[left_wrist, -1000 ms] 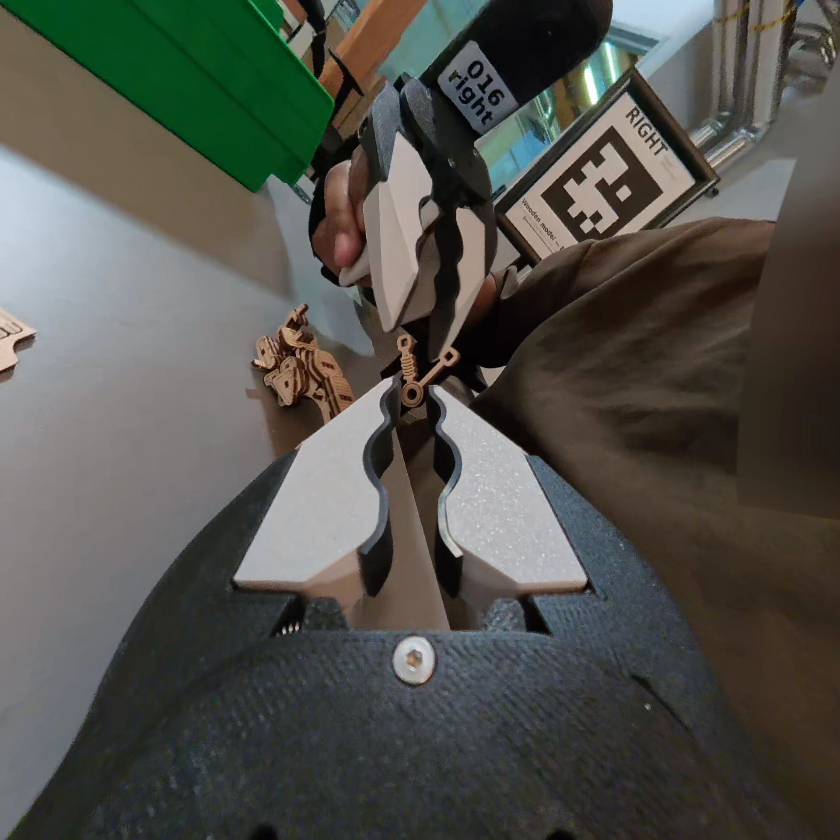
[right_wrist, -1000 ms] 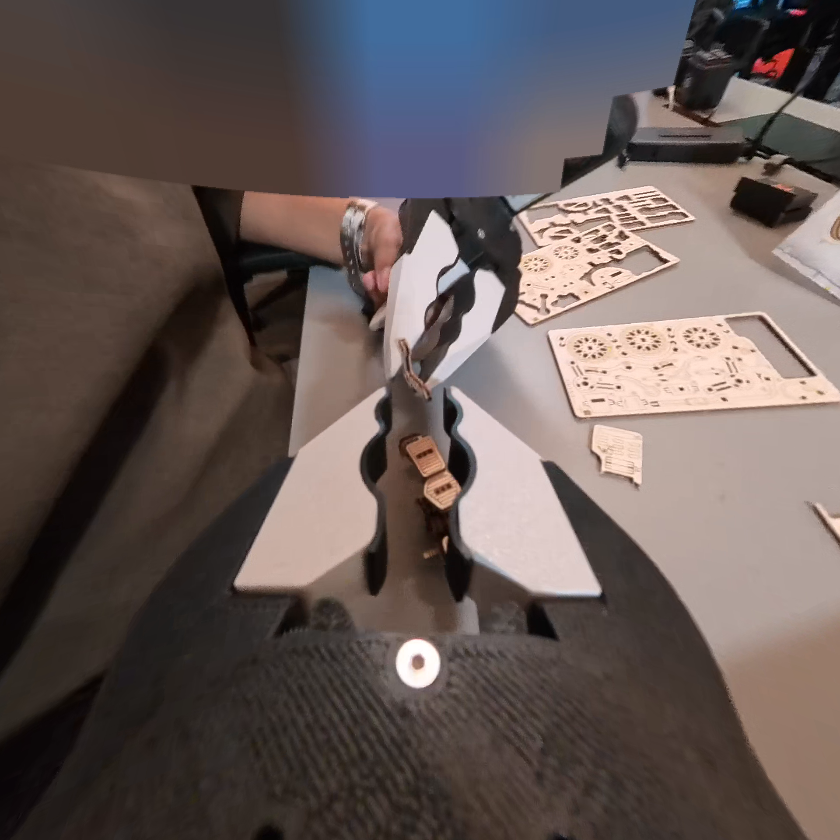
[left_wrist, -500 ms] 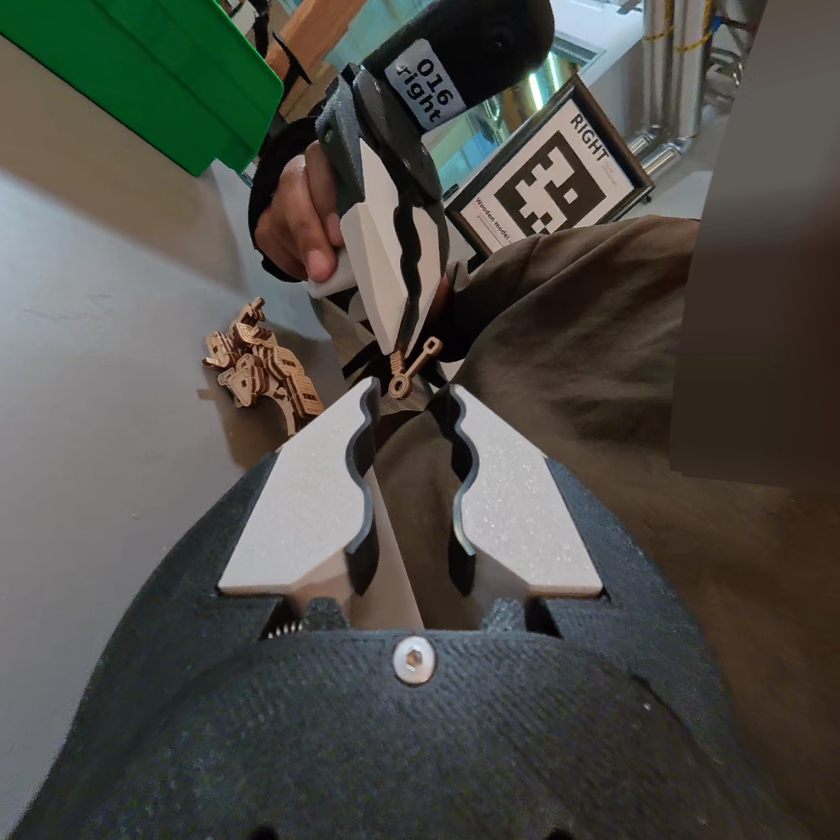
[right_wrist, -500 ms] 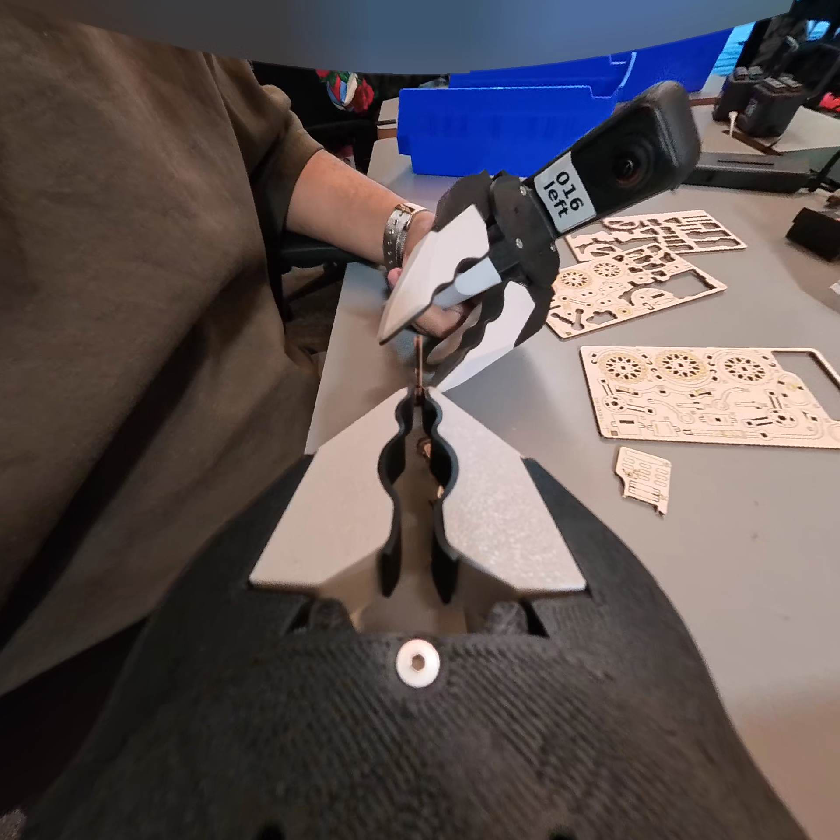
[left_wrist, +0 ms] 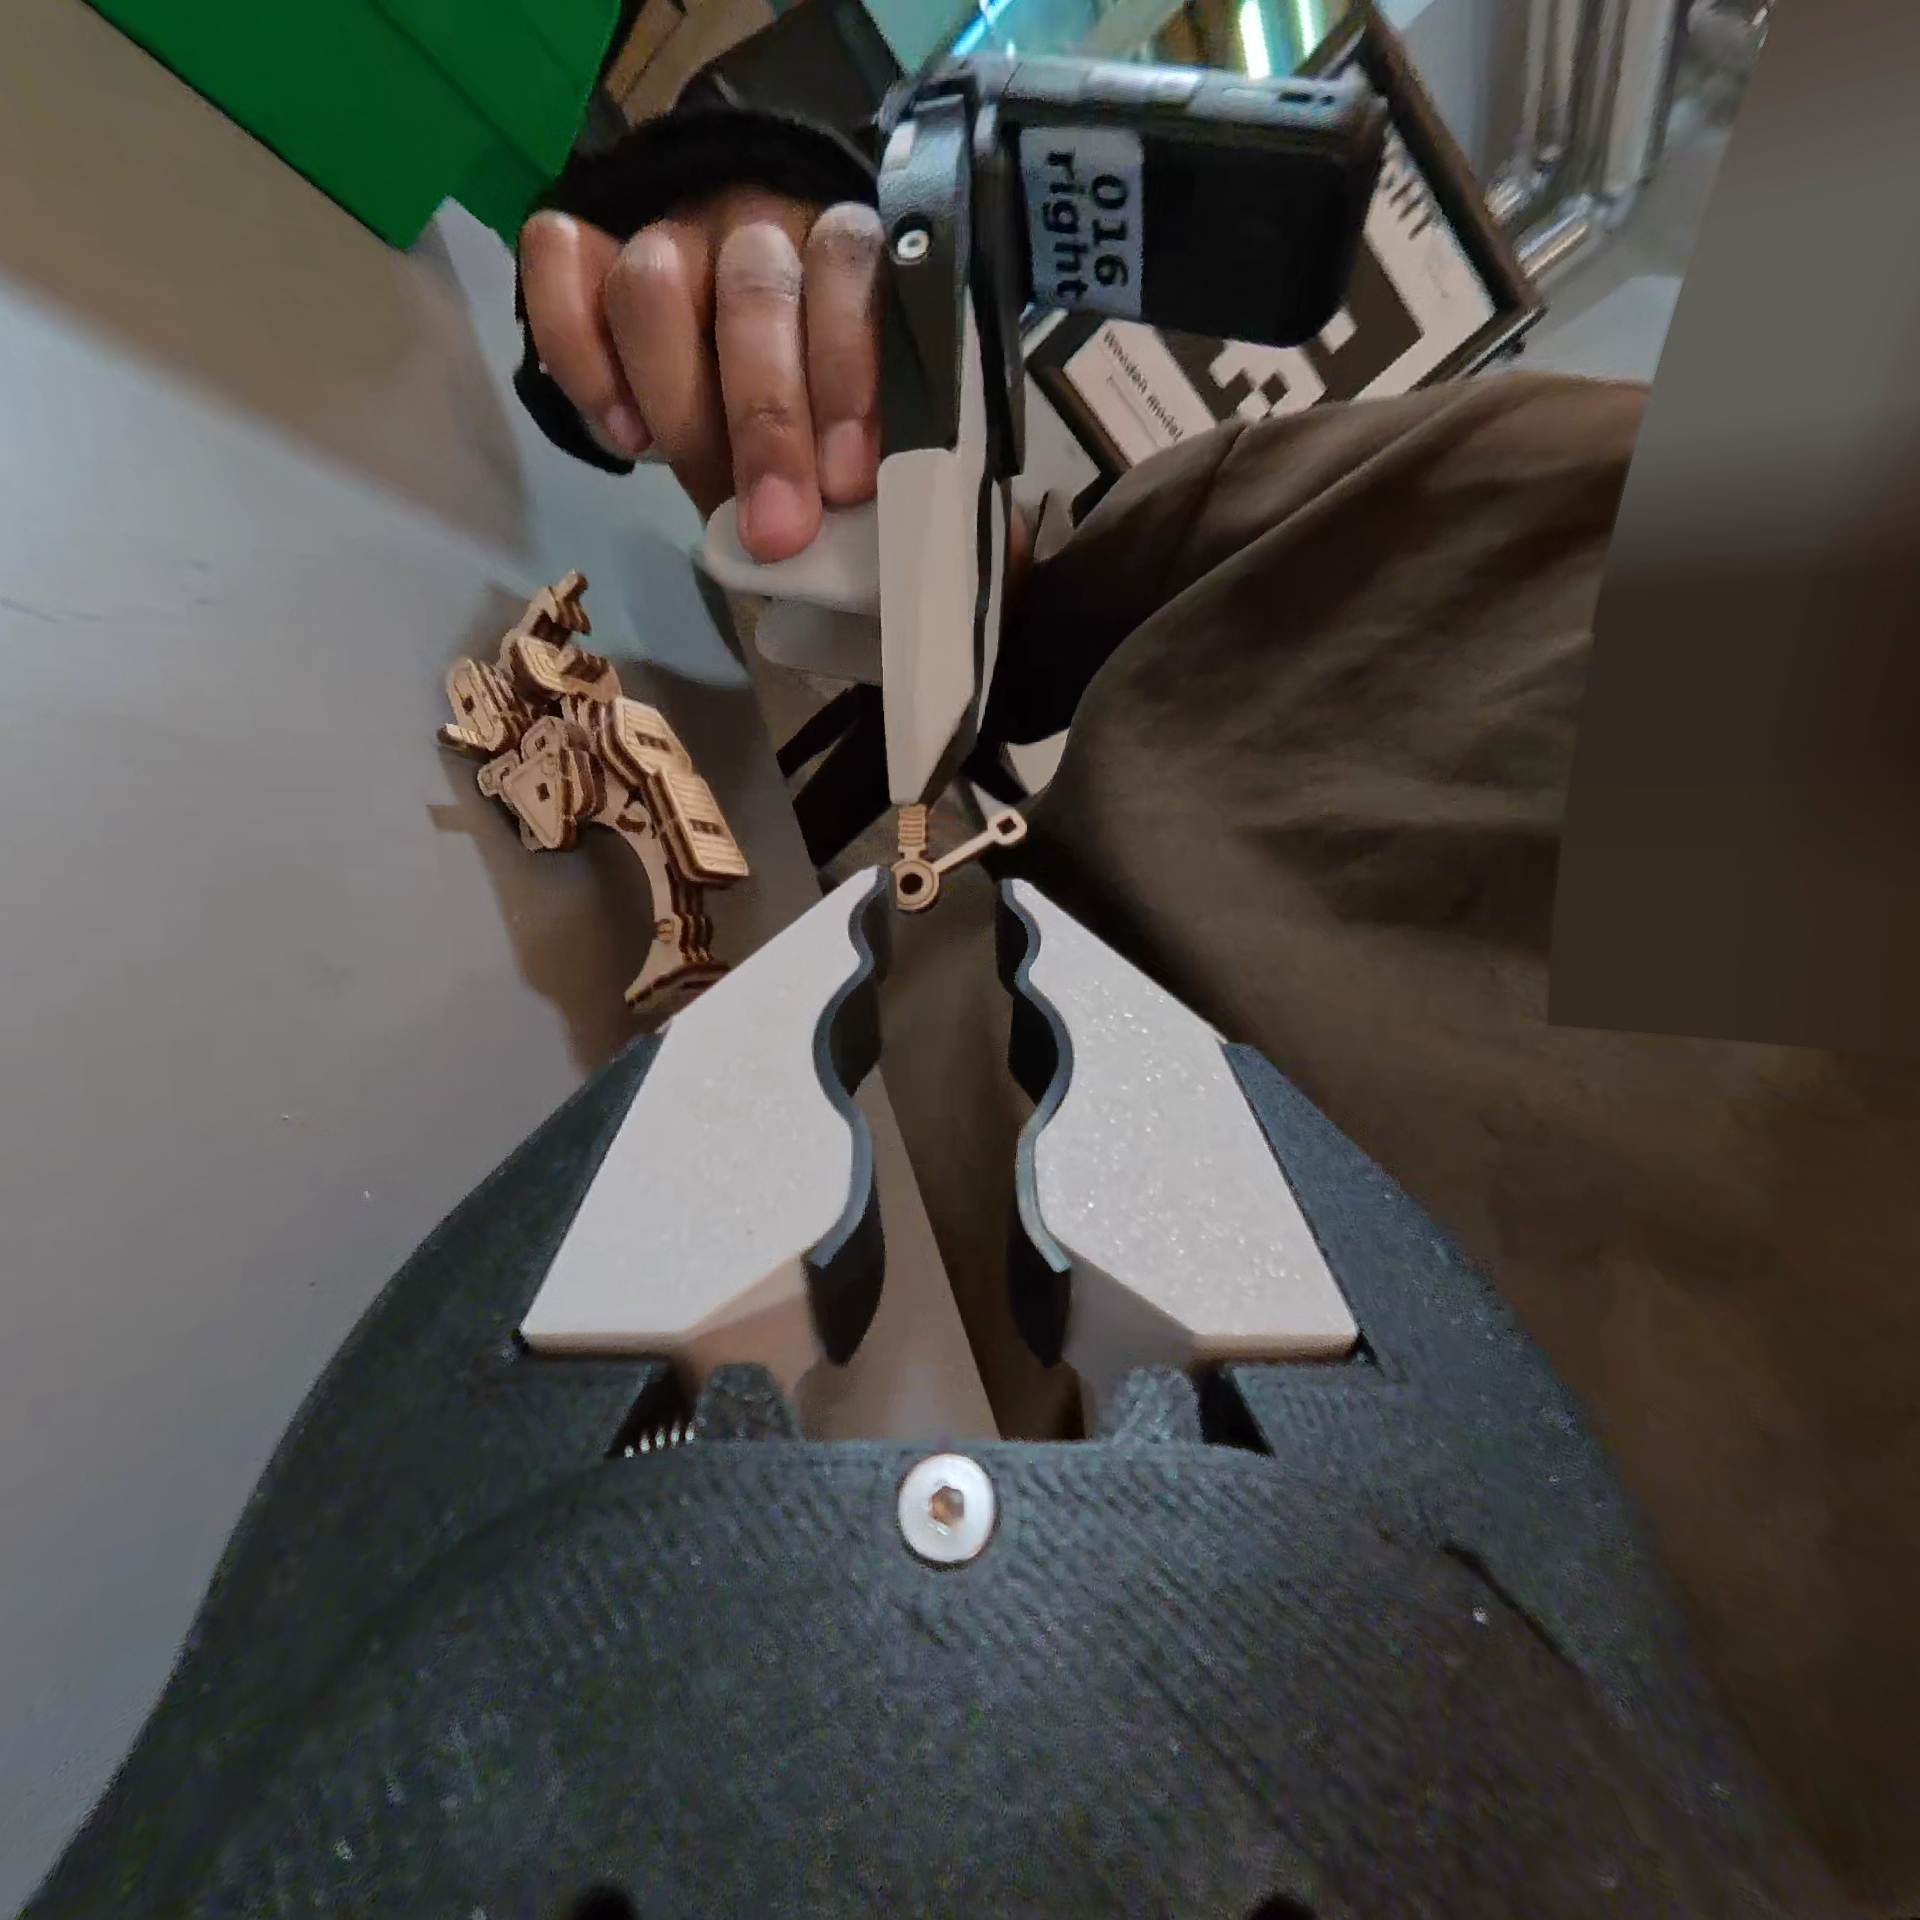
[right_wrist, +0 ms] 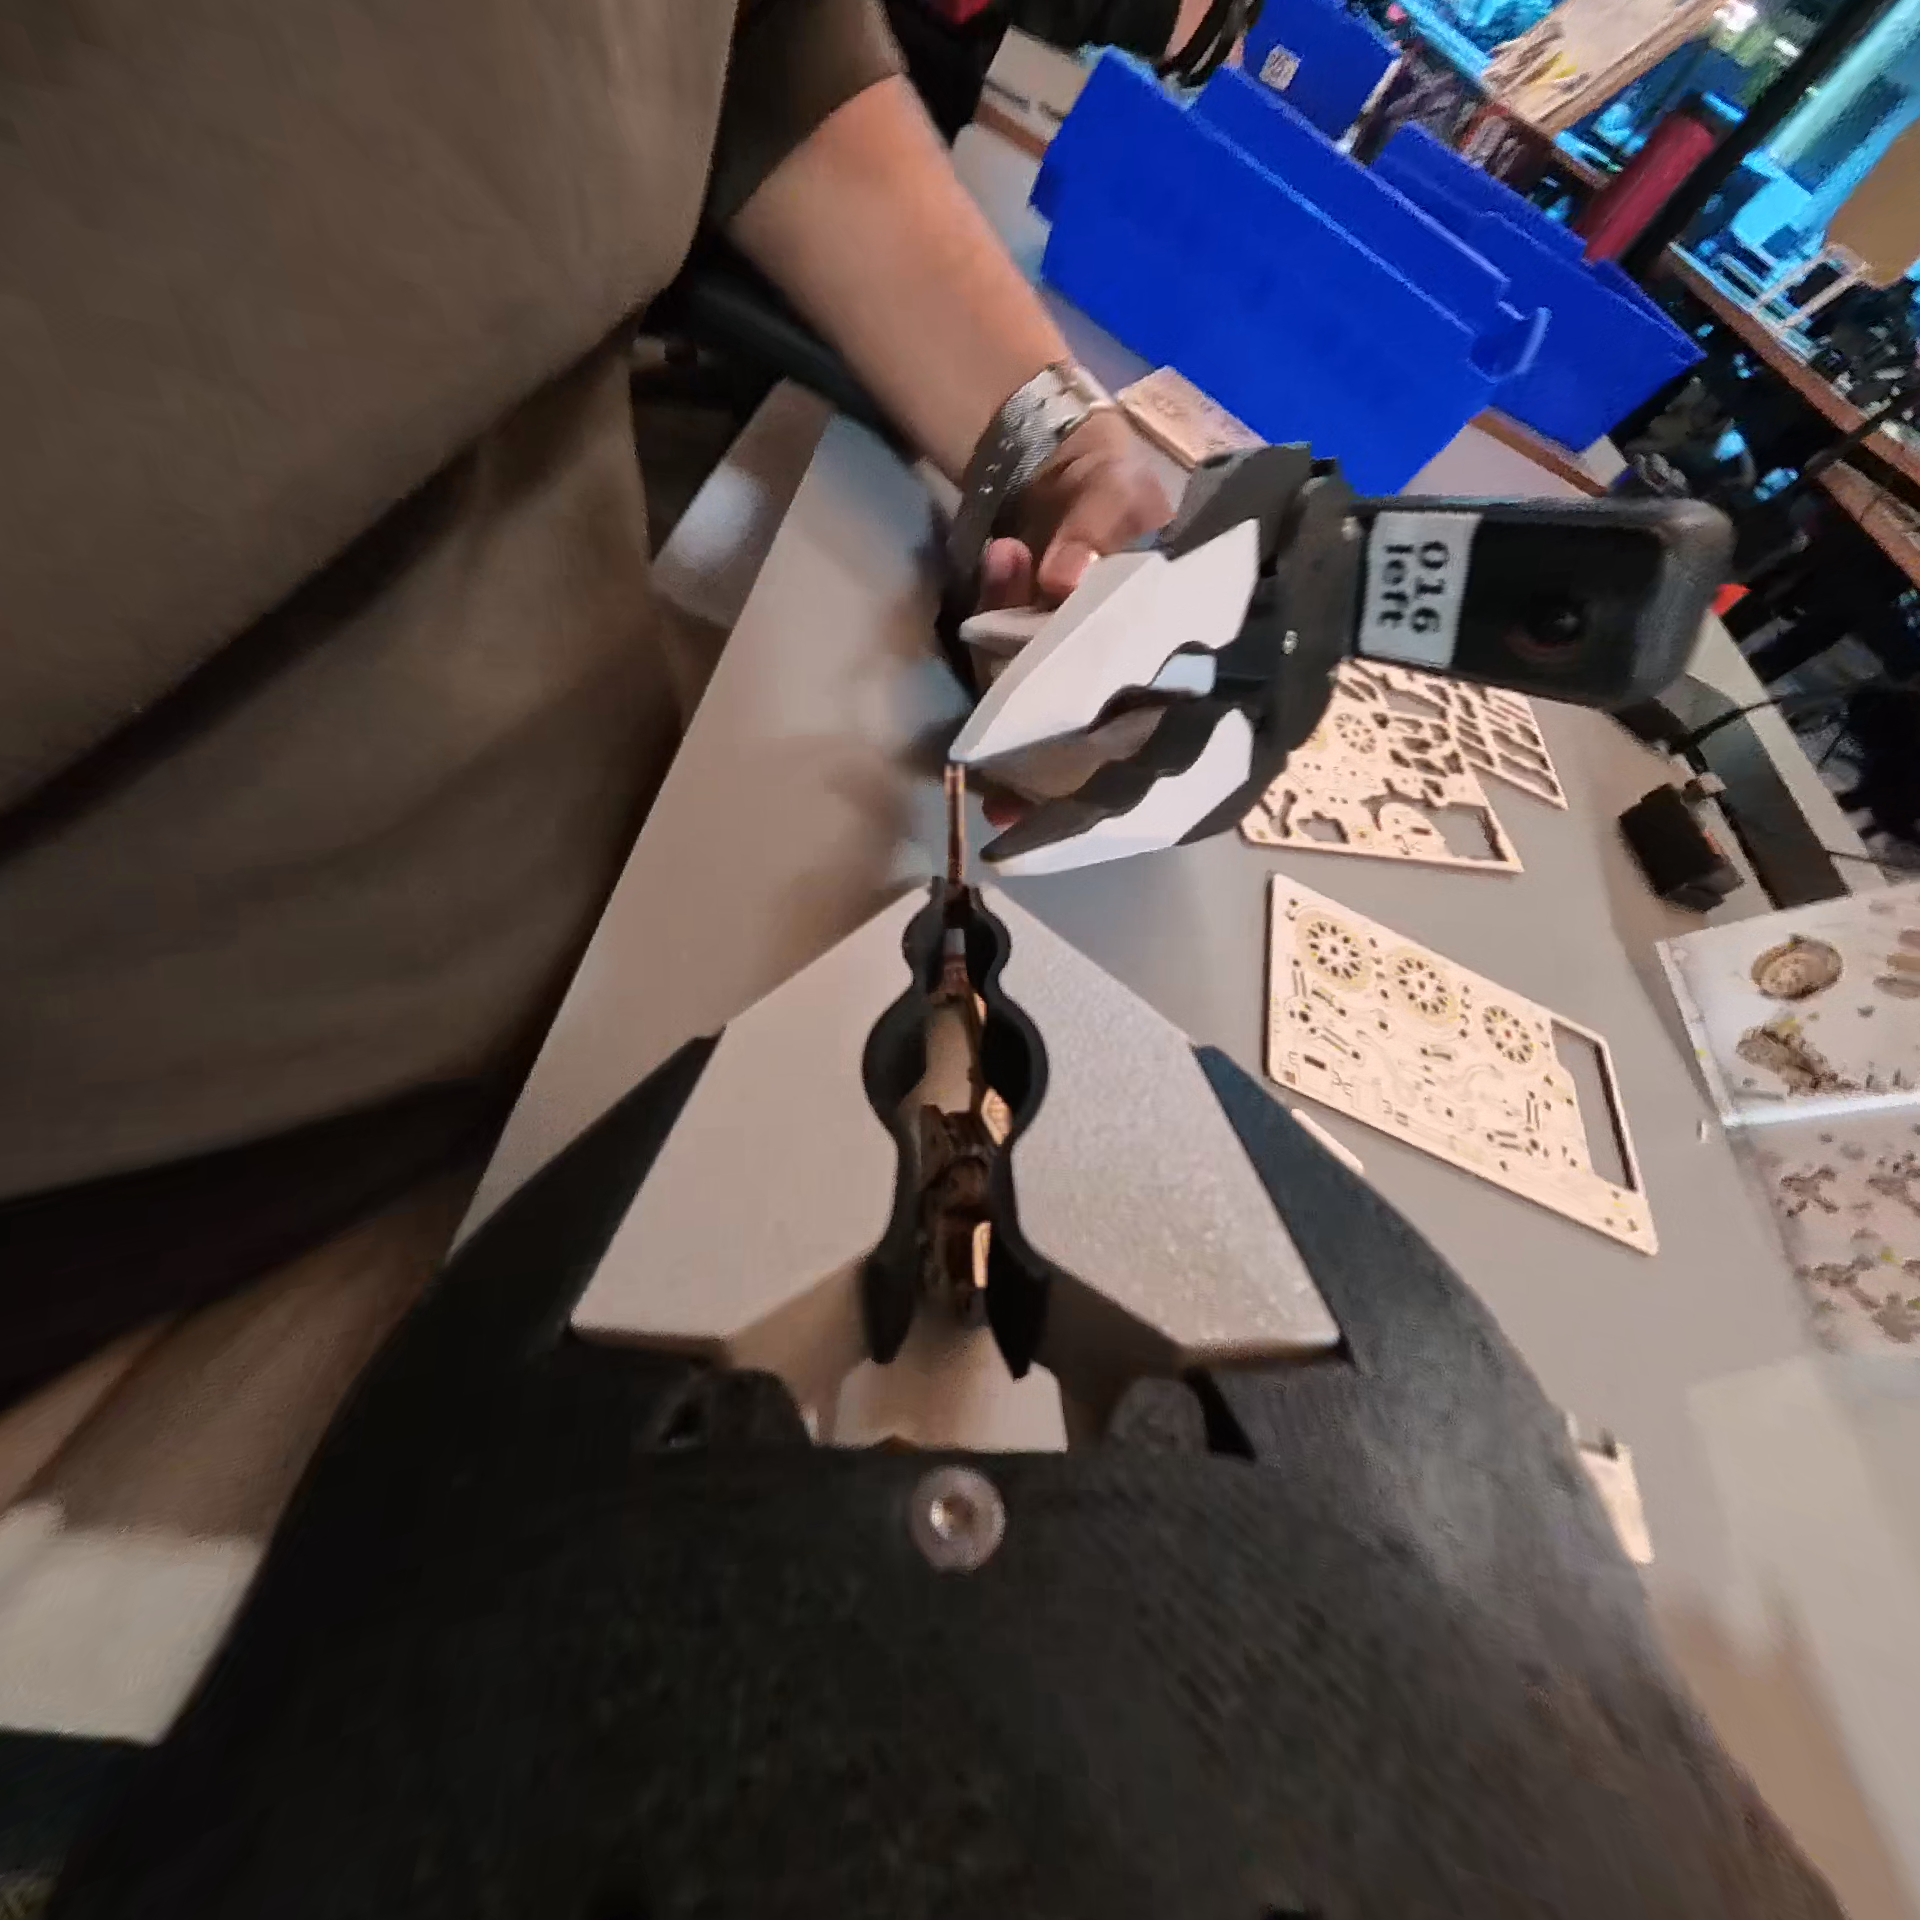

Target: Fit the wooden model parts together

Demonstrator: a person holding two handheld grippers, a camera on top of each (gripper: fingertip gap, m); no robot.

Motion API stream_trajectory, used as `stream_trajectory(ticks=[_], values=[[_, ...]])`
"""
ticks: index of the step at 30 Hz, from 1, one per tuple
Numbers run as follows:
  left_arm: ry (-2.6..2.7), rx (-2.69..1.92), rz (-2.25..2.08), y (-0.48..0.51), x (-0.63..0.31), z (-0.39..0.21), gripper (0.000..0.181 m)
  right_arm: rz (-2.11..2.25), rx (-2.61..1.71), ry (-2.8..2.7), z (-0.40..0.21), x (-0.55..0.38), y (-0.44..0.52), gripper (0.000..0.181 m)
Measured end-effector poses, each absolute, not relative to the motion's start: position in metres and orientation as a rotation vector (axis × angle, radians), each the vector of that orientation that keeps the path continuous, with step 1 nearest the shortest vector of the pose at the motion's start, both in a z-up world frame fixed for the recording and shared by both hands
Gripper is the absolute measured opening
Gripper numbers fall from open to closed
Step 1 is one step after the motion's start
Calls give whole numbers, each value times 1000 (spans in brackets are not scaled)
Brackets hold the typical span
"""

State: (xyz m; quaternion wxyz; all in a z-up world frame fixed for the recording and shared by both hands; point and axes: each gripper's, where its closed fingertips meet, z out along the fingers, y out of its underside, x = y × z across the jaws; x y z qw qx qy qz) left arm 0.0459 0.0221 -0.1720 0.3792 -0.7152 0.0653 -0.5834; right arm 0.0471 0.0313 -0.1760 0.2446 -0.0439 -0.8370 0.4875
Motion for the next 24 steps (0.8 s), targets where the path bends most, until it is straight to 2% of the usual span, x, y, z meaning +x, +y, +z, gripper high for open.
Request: stream_trajectory(ticks=[6,17,24], values=[[267,-1926,-1448,15,59,-184,3,1255,75,-2324,-186,58,18,1],[340,-1953,-1422,10,67,-188,10,1356,86,-2364,-188,67,13,1],[402,-1980,-1426,4,77,-192,7,1396,114,-2384,-189,73,9,1]])
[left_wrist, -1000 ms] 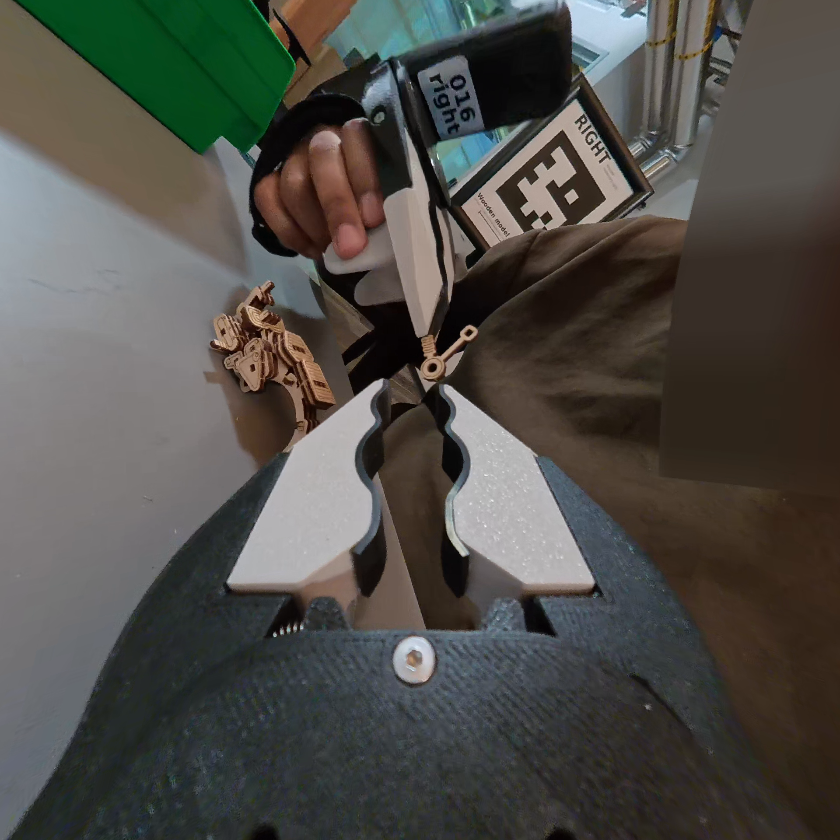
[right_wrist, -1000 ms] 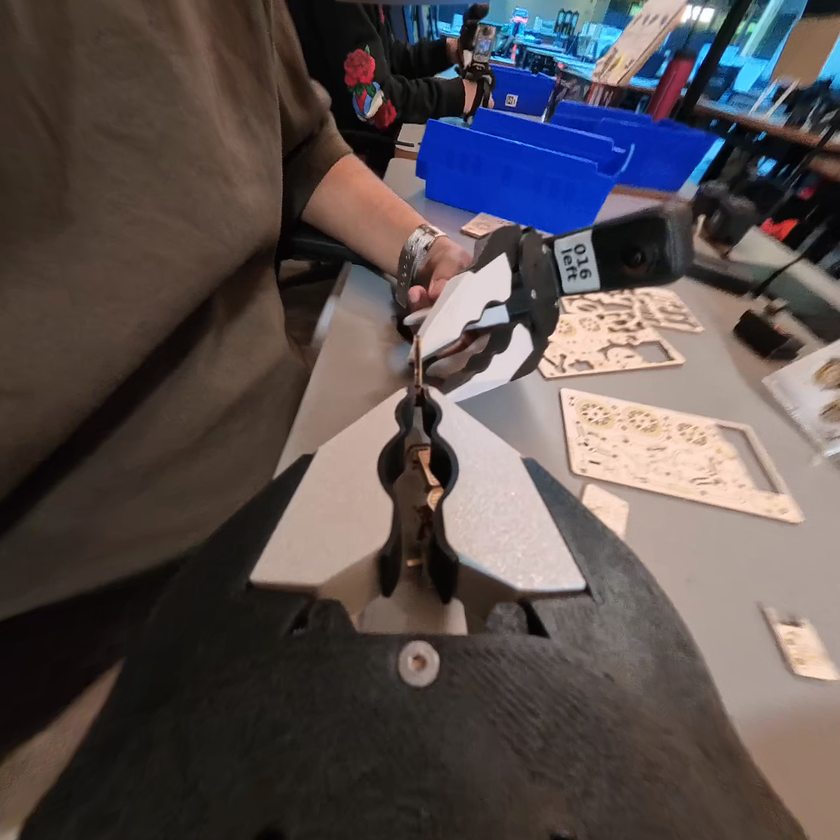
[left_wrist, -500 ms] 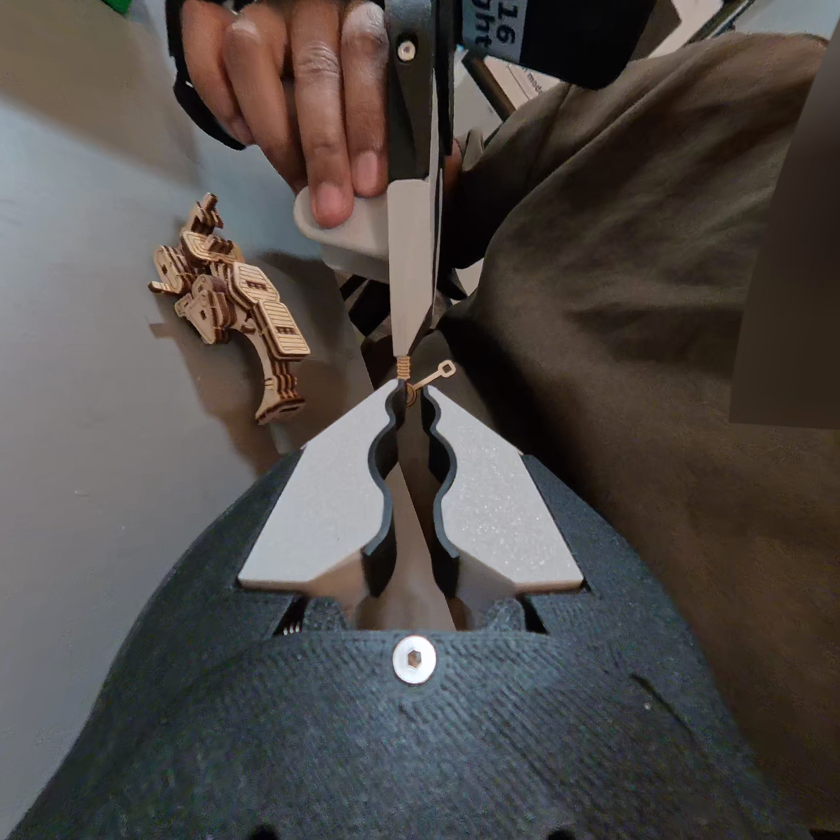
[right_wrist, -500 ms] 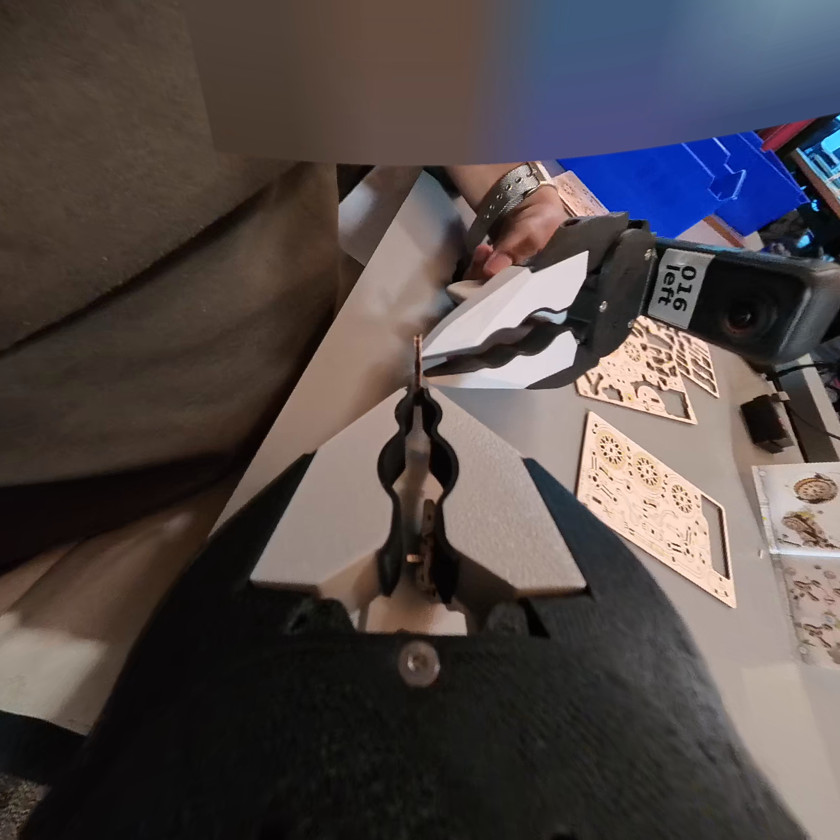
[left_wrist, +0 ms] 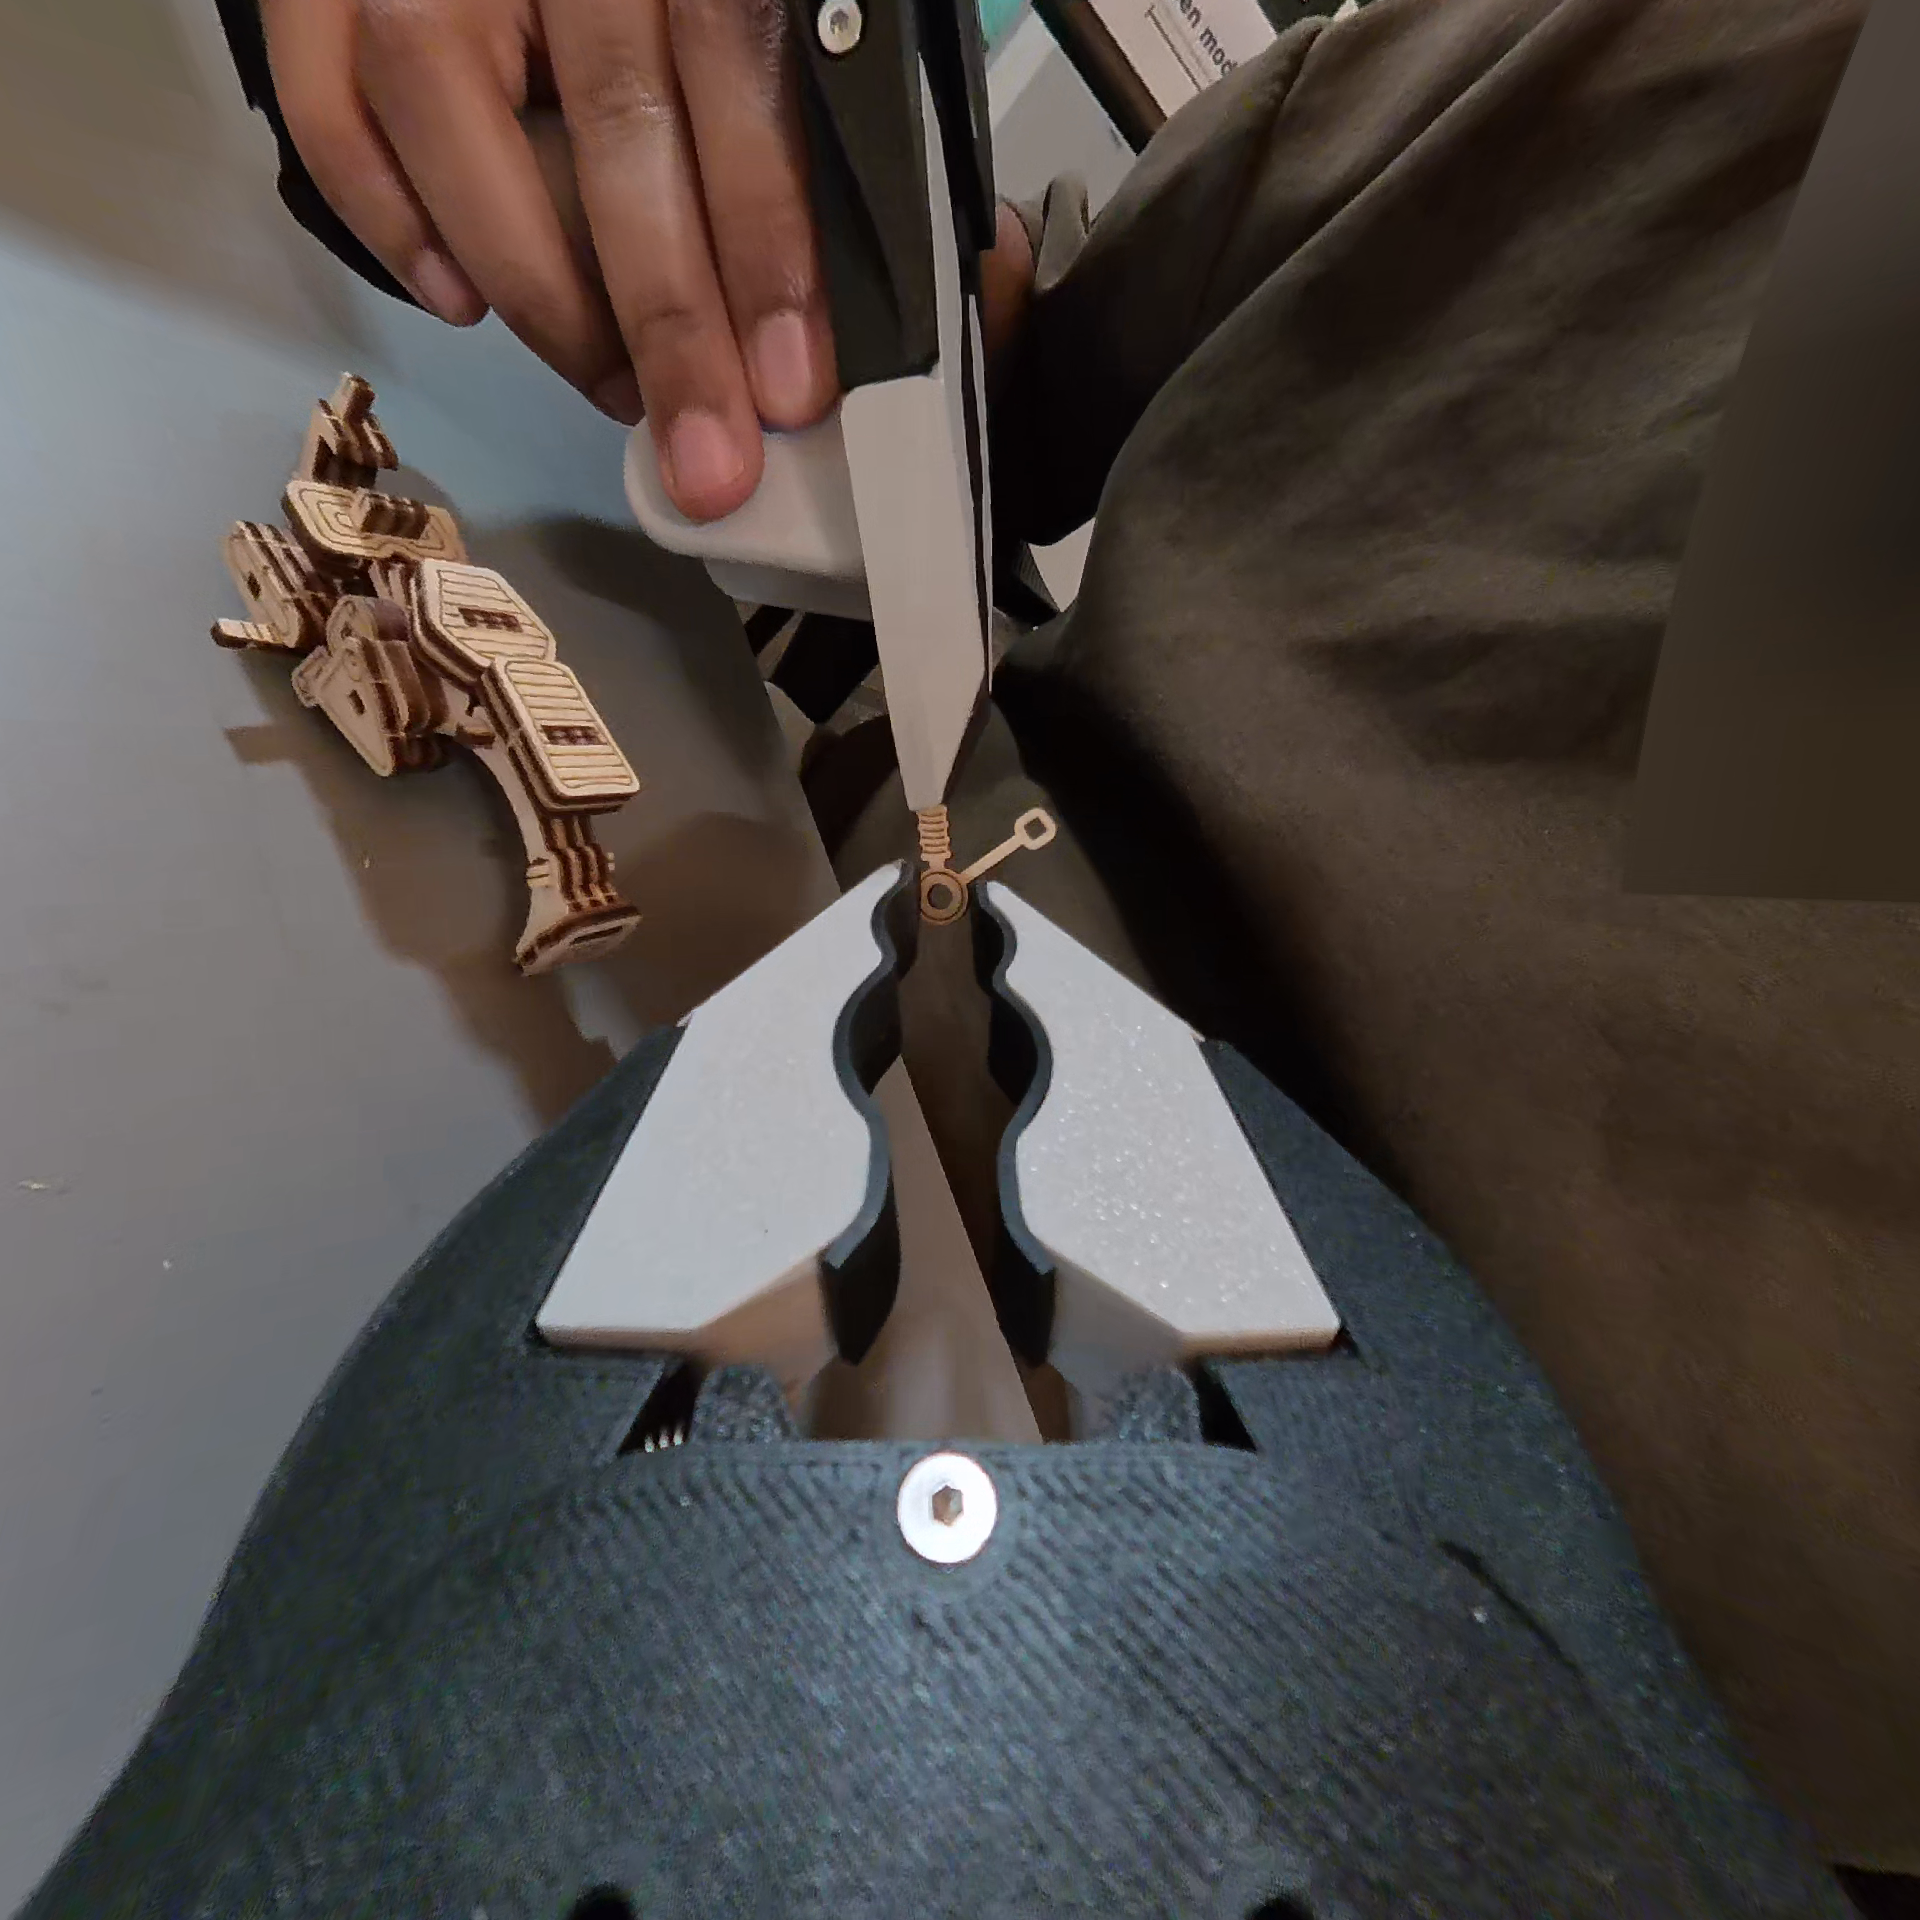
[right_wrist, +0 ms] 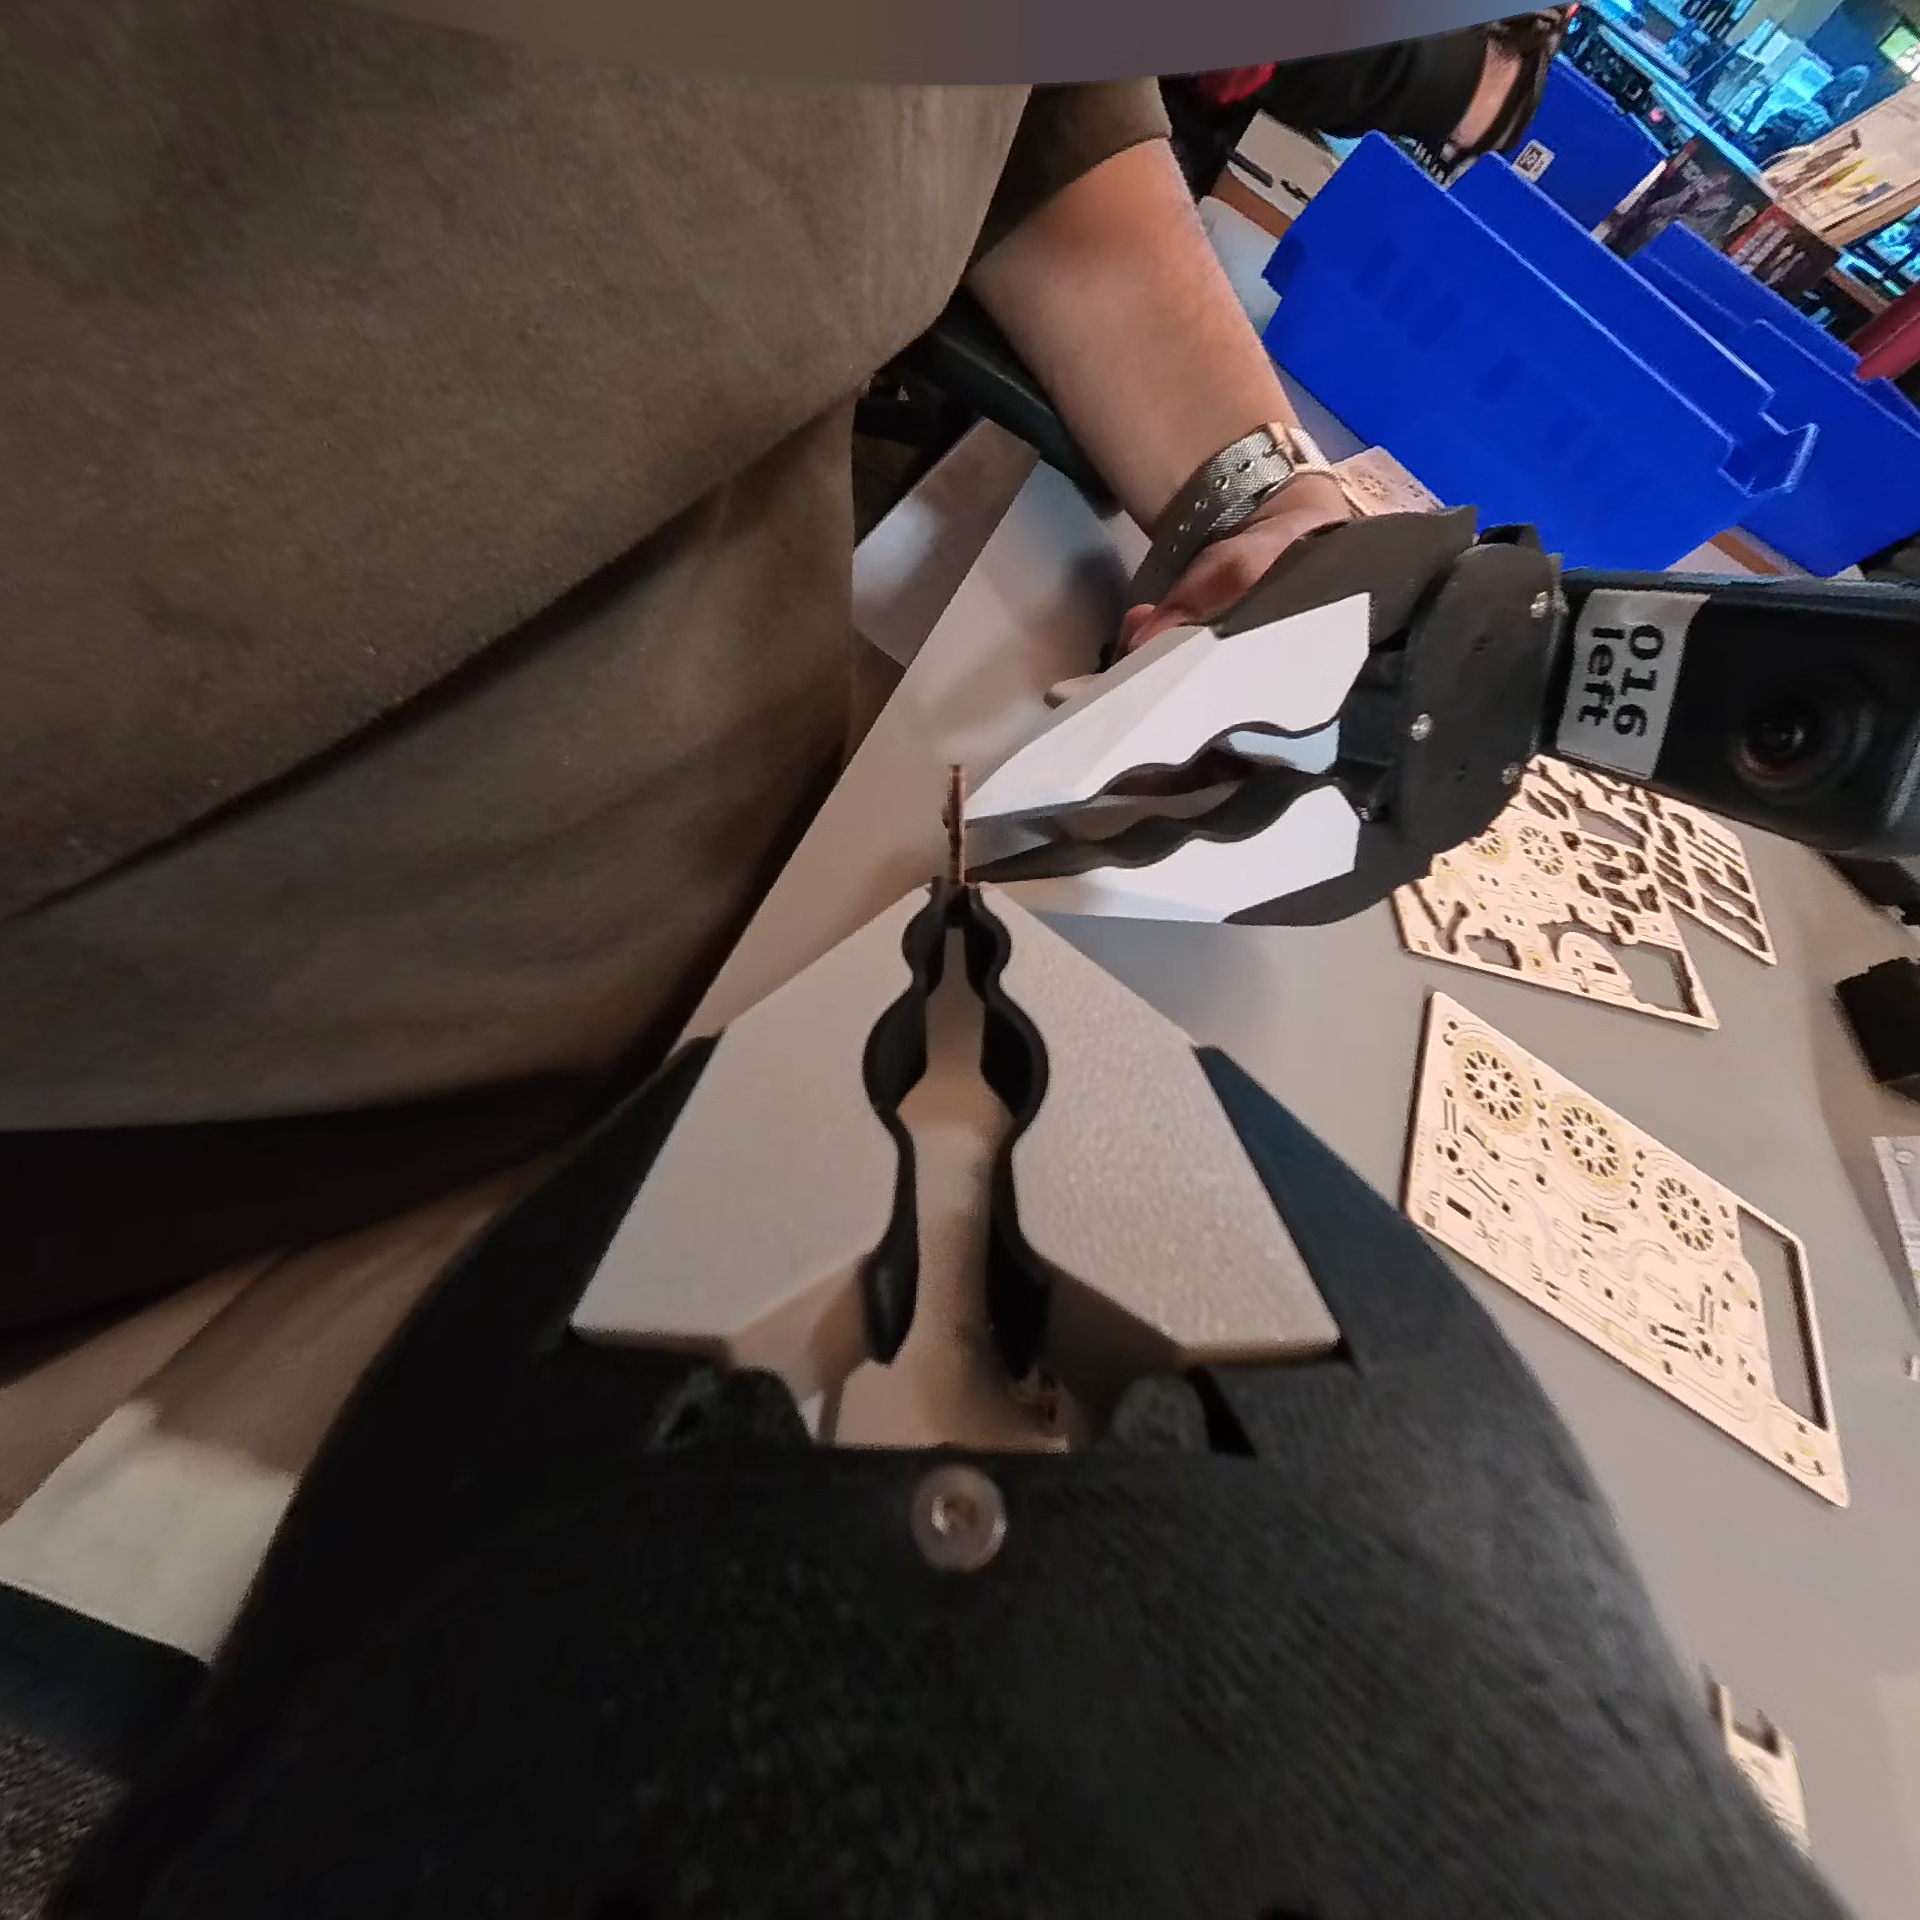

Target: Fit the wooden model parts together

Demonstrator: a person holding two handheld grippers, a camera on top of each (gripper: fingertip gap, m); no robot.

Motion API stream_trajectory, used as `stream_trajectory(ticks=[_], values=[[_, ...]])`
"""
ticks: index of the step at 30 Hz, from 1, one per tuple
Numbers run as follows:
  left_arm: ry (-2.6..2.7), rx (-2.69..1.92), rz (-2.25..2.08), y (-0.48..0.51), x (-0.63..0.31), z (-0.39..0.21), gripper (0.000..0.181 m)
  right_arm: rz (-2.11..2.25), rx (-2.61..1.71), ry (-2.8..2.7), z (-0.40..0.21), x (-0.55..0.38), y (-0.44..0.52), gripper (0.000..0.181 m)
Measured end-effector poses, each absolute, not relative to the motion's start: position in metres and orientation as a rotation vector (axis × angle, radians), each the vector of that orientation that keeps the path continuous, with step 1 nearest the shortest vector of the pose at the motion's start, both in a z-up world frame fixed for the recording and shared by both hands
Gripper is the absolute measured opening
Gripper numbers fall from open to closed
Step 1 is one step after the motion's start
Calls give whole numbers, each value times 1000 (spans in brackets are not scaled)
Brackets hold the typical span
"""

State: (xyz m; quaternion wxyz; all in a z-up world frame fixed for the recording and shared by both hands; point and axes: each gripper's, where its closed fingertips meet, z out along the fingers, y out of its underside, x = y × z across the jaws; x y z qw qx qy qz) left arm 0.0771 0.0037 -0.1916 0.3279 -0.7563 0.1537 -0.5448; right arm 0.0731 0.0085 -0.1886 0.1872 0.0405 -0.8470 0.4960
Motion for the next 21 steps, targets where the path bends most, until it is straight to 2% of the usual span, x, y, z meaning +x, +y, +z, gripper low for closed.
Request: stream_trajectory(ticks=[11,21], values=[[481,-1995,-1472,-6,91,-193,13,1498,156,-2429,-188,86,-2,1],[498,-1975,-1486,-8,93,-191,10,1539,117,-2430,-185,84,-2,1]])
